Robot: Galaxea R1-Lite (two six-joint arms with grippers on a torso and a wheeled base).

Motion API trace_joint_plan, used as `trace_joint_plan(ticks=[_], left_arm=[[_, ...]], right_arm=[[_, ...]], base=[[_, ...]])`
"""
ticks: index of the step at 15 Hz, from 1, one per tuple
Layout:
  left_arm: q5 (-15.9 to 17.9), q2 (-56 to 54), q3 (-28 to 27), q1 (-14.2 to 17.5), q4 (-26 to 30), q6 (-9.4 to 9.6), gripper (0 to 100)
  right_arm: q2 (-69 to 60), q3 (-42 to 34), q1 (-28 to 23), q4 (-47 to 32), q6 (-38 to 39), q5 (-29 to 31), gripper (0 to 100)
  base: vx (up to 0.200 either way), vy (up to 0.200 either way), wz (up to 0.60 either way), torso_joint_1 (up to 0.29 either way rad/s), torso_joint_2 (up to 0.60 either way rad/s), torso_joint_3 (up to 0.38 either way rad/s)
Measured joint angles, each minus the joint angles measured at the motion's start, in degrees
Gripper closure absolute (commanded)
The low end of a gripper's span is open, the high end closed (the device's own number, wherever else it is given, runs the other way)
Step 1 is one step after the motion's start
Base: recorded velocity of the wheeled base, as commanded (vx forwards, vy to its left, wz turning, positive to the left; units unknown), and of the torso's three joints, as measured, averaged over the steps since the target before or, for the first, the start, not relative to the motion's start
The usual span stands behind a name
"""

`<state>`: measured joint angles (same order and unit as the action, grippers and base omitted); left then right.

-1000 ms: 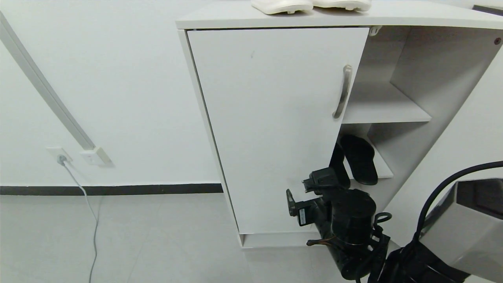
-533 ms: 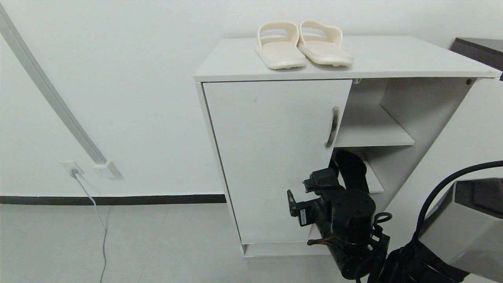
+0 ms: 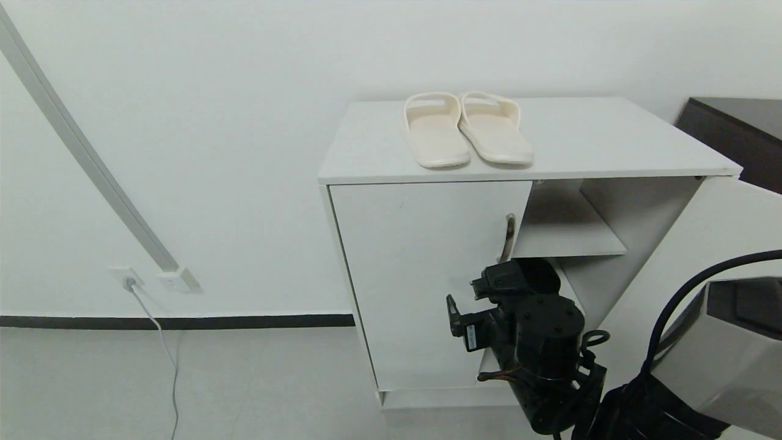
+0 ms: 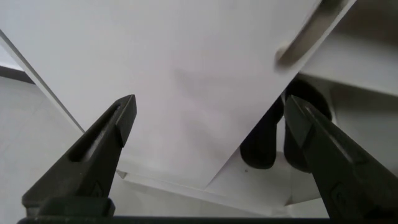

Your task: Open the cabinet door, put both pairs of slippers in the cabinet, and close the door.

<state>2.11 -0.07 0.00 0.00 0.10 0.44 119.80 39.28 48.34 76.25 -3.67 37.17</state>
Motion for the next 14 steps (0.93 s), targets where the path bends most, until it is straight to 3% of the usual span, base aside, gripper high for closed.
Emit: trace_joint_plan(ticks=[14], left_arm=[[0.0,0.0,0.0,0.0,0.0,0.02,100]], right_arm=[[0.0,-0.11,0.0,-0.09,-0.1,-0.06,0]], base=[[0.0,0.0,0.0,0.225,-0.55,-0.322]])
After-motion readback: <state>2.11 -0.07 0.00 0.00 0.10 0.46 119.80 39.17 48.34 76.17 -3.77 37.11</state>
